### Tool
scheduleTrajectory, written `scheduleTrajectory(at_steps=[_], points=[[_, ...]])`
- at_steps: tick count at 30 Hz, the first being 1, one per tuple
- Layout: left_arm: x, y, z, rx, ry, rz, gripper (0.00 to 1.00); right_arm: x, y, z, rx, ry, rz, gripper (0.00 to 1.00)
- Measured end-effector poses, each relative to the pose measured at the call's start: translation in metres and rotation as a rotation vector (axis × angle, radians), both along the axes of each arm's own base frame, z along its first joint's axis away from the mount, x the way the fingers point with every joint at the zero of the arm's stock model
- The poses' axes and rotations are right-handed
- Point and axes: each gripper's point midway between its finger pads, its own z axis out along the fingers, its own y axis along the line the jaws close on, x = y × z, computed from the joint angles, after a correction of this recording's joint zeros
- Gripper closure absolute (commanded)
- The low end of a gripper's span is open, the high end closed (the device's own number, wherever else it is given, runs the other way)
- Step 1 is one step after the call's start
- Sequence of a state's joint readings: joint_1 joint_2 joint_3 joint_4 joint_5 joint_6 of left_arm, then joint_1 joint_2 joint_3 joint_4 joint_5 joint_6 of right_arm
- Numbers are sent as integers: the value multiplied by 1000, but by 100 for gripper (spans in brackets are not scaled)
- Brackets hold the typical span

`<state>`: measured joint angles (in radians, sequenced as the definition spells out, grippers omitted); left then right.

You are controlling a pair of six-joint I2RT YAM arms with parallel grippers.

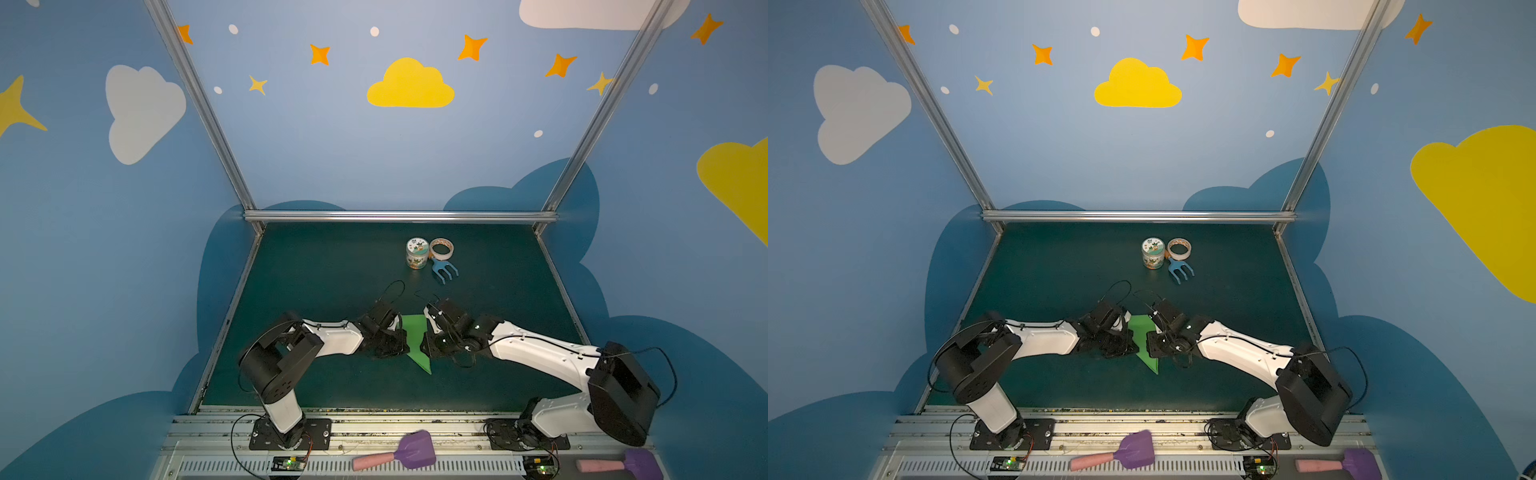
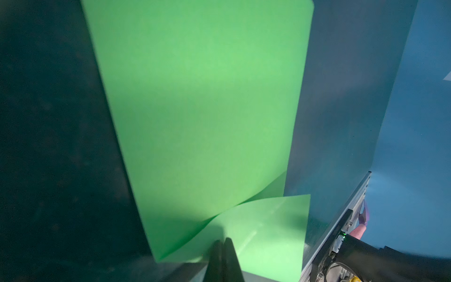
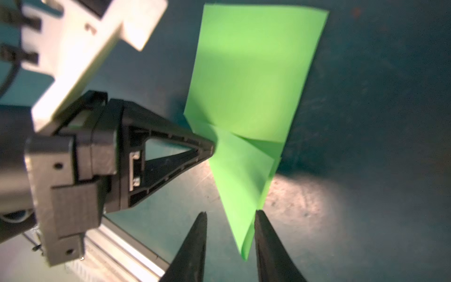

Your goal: Fold a paper plane with a square sheet of paper (fold left side to right side)

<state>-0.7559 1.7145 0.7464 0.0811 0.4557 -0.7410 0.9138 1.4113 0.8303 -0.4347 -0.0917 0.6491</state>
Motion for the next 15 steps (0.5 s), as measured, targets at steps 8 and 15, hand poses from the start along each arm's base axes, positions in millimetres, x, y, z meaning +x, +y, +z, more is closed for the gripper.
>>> scheduleTrajectory(at_steps=[8,15], points=[[0,0,0,5,-1,-1,97,-11,24,-23,-55,52,60,100],[0,0,0,12,-2,-2,97,-7,30,-32,-71,59,60,100]])
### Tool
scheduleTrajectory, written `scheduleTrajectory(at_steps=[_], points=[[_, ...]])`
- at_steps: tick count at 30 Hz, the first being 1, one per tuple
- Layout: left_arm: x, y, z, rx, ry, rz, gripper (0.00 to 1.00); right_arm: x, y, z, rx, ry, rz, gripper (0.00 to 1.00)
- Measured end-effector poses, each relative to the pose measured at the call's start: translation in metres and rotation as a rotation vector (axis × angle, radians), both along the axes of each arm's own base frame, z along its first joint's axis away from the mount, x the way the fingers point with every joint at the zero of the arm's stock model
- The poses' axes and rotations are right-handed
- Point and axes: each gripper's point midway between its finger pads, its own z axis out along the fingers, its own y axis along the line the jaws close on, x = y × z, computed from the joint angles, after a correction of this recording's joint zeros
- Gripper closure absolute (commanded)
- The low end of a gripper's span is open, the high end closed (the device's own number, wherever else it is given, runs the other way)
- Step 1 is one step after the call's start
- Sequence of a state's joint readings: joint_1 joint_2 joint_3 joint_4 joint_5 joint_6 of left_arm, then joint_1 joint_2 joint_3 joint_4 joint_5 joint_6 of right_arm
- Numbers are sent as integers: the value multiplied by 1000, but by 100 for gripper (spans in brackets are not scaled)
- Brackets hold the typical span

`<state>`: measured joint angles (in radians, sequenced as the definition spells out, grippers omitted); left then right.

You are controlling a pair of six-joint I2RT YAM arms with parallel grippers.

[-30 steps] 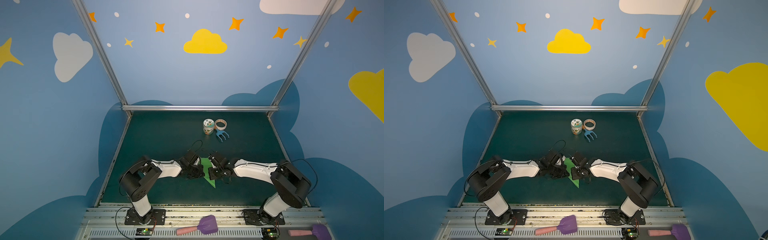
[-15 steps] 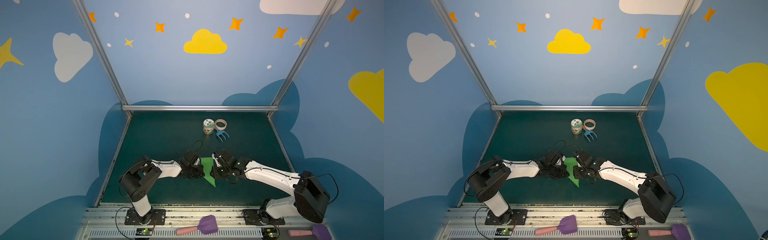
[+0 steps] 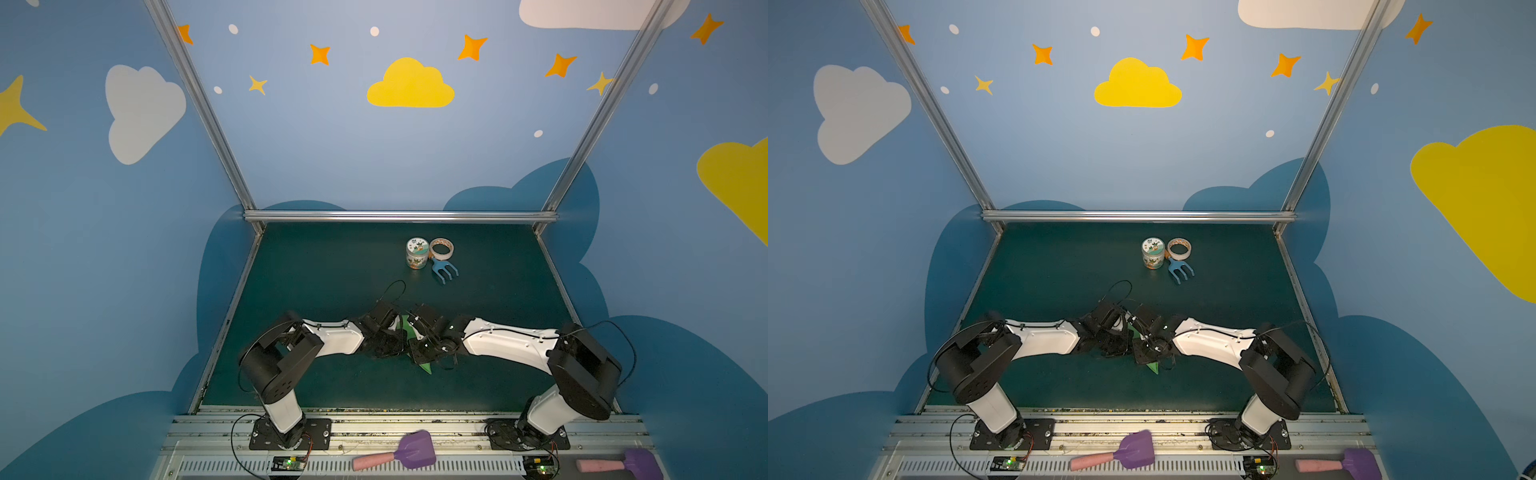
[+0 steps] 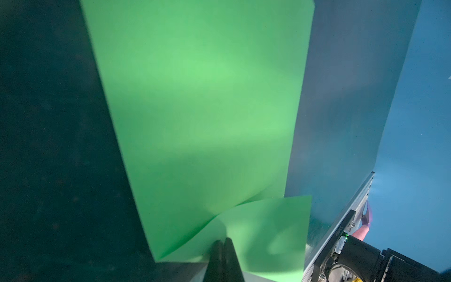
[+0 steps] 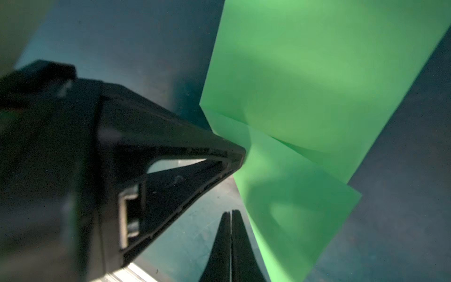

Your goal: Fold a paper plane with a square sheet of paper (fold left side to right side)

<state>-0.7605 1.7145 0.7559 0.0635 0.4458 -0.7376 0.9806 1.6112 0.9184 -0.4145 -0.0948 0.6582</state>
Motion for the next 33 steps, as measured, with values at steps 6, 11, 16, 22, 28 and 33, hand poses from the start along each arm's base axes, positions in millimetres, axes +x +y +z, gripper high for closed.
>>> scheduleTrajectory(at_steps=[6,11,16,22,28,33], points=[[0,0,0,3,-1,0,97,0,-1,-12,-24,15,-2,100],[0,0,0,5,-3,1,97,2,-2,-15,-32,14,-8,100],[0,0,0,5,-3,1,97,4,-4,-16,-30,11,-13,100],[0,0,0,5,-3,1,97,2,-7,-21,-22,7,-16,100],[0,0,0,6,-3,2,97,0,-10,-21,7,-5,-32,100],[0,1,0,6,-2,2,97,-6,-19,-21,14,-2,-51,100]])
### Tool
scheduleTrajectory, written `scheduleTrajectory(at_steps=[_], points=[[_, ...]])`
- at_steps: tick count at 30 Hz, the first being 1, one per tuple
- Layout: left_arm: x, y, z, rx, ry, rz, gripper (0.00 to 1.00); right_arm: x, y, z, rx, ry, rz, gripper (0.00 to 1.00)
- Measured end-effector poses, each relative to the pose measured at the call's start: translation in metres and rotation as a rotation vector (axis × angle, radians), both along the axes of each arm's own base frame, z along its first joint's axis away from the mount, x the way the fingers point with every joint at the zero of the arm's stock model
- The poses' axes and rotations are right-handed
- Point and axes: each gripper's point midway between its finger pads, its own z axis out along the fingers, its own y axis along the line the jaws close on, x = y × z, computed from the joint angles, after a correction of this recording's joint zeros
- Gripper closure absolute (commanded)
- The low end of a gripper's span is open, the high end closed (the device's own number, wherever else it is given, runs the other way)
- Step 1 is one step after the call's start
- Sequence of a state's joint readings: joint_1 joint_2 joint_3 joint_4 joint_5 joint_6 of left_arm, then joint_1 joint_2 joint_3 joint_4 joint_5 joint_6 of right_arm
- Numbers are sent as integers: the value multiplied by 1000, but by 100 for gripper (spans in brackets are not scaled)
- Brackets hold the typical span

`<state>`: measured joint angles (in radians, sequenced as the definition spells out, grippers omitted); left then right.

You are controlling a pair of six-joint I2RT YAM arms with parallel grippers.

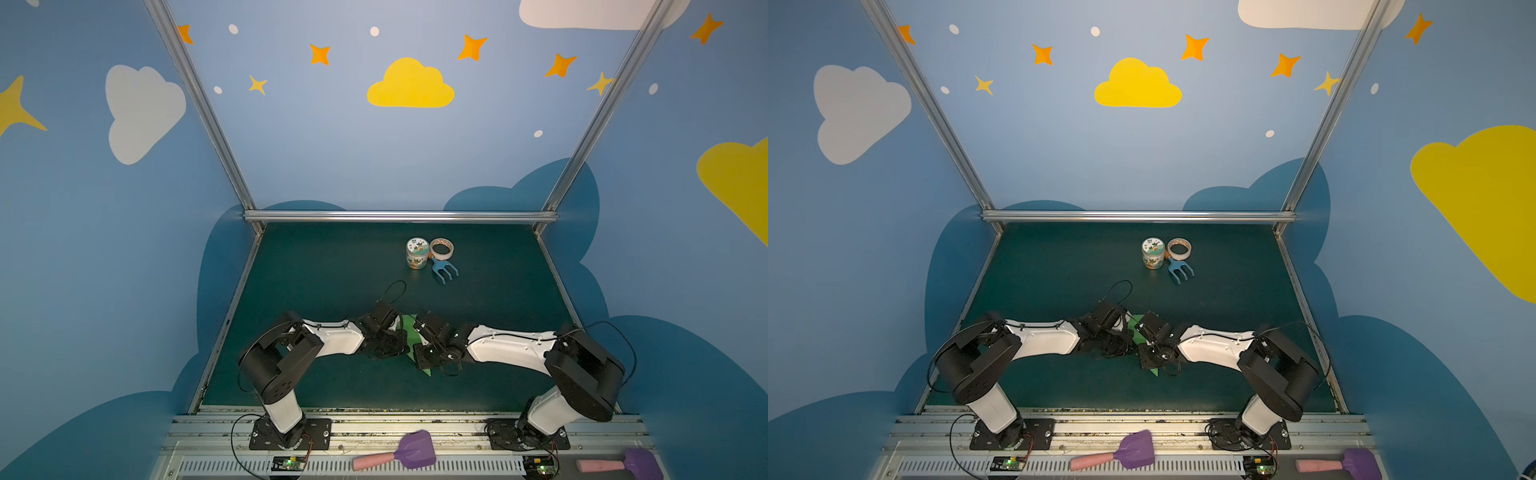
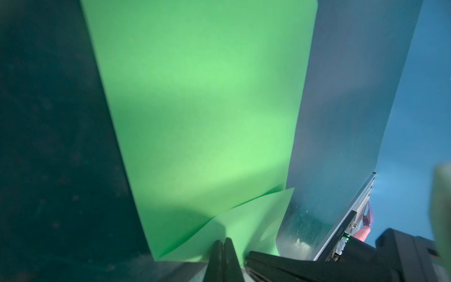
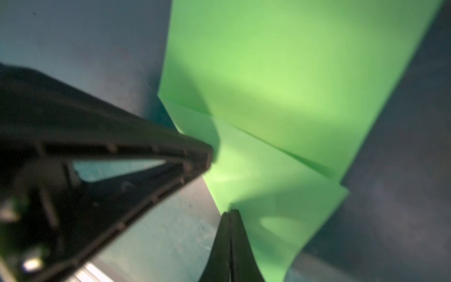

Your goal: Fold a paper plane with a square sheet of paper (fold left side to right side)

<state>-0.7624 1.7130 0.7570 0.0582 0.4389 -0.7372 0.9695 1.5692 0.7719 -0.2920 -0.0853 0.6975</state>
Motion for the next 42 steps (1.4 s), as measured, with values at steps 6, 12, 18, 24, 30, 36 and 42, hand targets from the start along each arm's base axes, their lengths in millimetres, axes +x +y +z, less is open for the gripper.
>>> scheduleTrajectory(at_steps=[6,12,18,24,30,36,42], points=[[0,0,0,0,0,0,96,-8,-13,0,-1,0,-21,100],[0,0,0,2,0,-1,97,-15,-17,-3,17,-14,-30,100],[0,0,0,6,0,0,97,-27,-23,-3,34,-25,-41,100],[0,0,0,6,-1,1,97,-39,-30,-4,55,-15,-66,100],[1,1,1,11,-7,5,97,-57,-45,-4,71,15,-95,100],[2,2,1,23,-21,11,97,-77,-86,-2,51,43,-157,100],[2,6,1,41,-32,24,97,-74,-107,8,68,29,-231,100]])
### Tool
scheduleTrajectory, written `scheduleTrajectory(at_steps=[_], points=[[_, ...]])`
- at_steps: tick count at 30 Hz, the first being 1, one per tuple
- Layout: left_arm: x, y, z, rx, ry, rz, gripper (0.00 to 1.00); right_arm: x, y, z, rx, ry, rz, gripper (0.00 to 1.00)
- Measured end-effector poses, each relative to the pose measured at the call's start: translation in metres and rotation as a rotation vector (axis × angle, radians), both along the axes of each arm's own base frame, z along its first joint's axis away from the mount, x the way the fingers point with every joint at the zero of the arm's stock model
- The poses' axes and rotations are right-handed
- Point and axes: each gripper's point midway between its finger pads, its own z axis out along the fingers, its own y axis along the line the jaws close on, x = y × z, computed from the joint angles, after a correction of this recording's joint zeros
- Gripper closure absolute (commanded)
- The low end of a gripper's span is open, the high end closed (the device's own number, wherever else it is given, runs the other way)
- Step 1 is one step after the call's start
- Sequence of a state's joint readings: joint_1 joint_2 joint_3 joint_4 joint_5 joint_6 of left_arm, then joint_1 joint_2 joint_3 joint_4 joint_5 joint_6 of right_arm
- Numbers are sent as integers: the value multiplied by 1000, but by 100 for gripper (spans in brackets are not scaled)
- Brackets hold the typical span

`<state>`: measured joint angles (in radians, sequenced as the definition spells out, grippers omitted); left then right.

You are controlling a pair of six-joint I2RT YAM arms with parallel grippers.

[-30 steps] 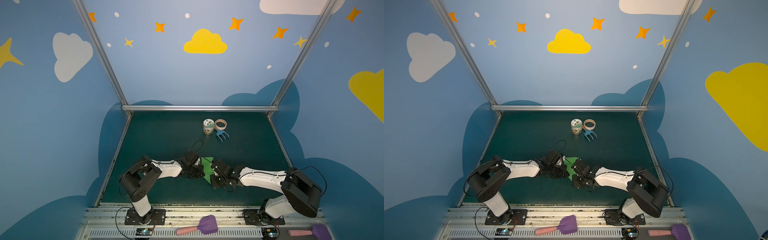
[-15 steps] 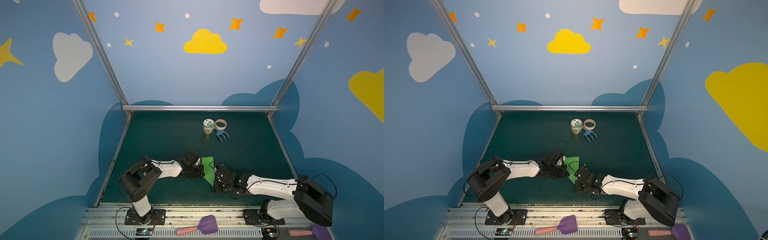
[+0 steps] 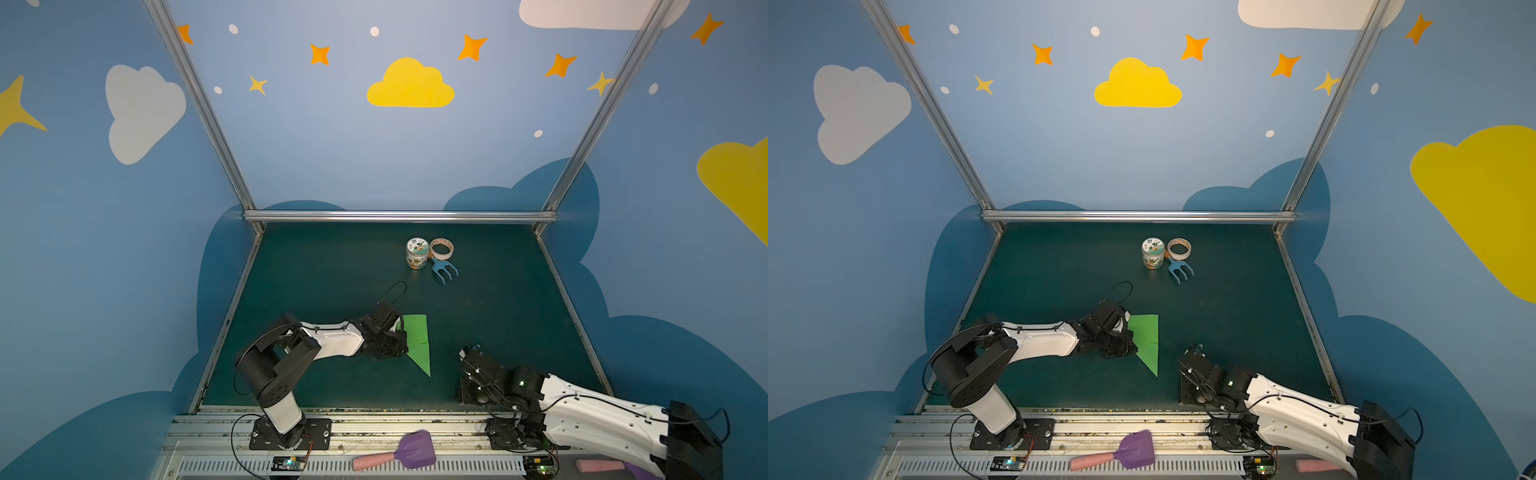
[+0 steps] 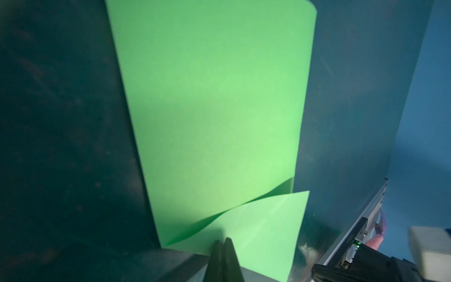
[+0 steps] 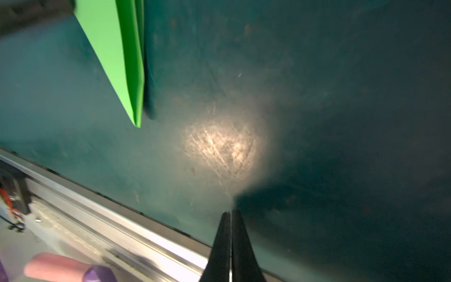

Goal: Fold a paper plane with a square sheet of paper (fold left side to right side)
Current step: 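Bring the right gripper back to the sheet's flap beside the left gripper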

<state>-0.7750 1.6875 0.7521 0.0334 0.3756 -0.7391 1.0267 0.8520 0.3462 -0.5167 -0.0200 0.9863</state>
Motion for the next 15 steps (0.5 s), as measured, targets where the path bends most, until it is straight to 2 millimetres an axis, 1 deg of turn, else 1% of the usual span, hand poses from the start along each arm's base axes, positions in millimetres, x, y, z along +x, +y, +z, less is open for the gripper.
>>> scheduleTrajectory(at_steps=[3,5,7,10,12,15], points=[[0,0,0,0,0,1,97,9,6,6,-8,-4,-8,100],[0,0,0,0,0,1,97,17,17,13,-17,-6,3,100],[0,0,0,0,0,1,97,28,33,22,-16,-16,25,100],[0,0,0,1,2,1,97,45,64,37,4,-37,72,100],[0,0,1,5,4,1,97,55,83,43,20,-52,94,100],[0,1,1,19,10,2,97,65,100,42,28,-66,112,100]])
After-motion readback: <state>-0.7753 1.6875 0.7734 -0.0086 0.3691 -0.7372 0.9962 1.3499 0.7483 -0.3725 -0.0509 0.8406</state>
